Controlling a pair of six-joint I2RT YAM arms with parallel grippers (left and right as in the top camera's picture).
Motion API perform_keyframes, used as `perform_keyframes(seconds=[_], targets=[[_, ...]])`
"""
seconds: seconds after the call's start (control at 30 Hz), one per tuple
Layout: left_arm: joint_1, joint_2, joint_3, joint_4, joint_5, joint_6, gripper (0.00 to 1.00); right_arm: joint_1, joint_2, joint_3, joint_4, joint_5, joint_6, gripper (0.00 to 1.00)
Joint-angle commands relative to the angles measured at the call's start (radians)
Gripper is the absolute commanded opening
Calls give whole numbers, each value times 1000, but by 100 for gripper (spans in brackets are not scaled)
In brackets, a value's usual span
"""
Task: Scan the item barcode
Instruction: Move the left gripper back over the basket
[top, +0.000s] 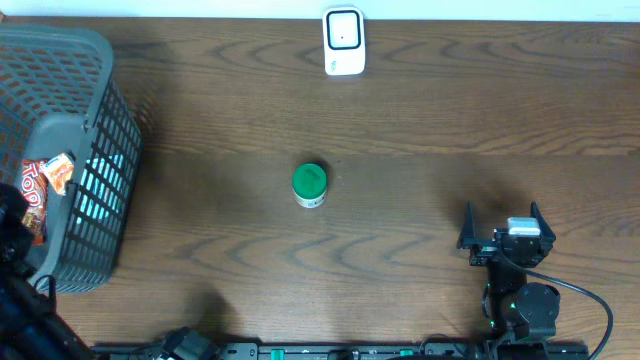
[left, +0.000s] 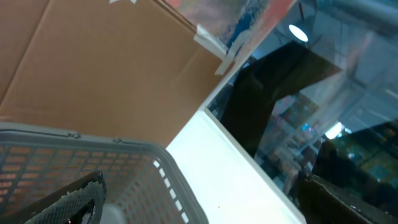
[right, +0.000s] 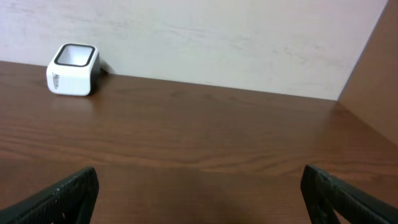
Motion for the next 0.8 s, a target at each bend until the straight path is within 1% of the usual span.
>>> perform_keyframes(seconds=[0.0, 0.17, 0.23, 0.33, 0.57, 0.67, 0.73, 0.77], targets=[[3, 47, 0, 81, -49, 174, 98, -10, -2, -1, -3, 9, 11, 99], [3, 153, 0, 321, -50, 548, 98, -10, -2, -1, -3, 9, 11, 99], [17, 207, 2, 433, -75, 663, 98, -10, -2, -1, -3, 9, 11, 99], [69, 291, 29, 545, -99, 781, 98, -10, -2, -1, -3, 9, 11, 99], [214, 450, 104, 545, -127, 880, 98, -10, -2, -1, -3, 9, 11, 99], [224, 495, 105, 538, -108, 916, 98, -10, -2, -1, -3, 9, 11, 99], [207, 515, 105, 461, -39, 923, 98, -10, -2, -1, -3, 9, 11, 99], [191, 521, 105, 383, 23, 923, 98, -10, -2, -1, -3, 9, 11, 99]])
